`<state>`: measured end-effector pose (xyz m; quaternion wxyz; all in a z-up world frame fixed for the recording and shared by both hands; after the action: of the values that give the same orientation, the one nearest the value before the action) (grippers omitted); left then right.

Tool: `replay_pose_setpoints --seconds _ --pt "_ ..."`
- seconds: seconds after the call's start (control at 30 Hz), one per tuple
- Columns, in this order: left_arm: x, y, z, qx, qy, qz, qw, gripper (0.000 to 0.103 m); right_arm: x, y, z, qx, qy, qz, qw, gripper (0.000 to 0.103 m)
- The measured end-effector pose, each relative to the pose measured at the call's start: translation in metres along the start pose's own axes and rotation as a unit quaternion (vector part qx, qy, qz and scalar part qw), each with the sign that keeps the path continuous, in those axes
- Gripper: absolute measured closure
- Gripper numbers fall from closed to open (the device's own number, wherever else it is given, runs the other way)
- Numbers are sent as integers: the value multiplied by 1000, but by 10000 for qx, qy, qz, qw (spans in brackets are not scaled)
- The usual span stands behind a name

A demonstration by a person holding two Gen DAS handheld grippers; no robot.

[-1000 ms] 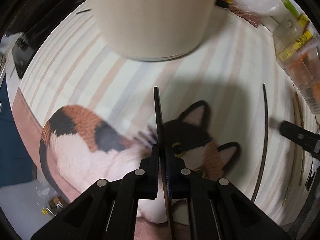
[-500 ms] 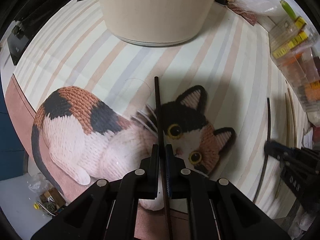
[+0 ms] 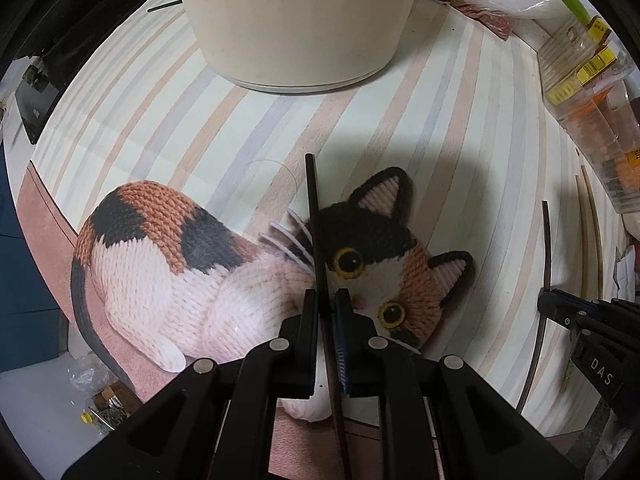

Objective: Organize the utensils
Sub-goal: 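Lift the left gripper's dark chopstick toward the holder while the right gripper carries its dark chopstick there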

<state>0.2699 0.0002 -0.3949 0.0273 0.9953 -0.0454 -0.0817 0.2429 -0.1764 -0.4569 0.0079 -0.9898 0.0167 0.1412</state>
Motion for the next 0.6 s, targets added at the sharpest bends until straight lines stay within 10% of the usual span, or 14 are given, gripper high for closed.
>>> replay_pose_setpoints --seconds 0.6 --pt "9 33 -2 447 245 208 9985 100 18 -13 -14 -420 248 113 9987 97"
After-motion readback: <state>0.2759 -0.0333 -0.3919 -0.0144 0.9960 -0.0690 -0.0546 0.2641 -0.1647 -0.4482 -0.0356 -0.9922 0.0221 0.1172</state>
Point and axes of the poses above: each gripper's, at about its wrist camera, not at the fingertips, and z roughly the way its jaws point, y to its right, x to its top, the point moved 7 cm from there along z, roughly the way its jaws point, and after that the axes turned 14 degrees about -y, right-handed, at the moved point
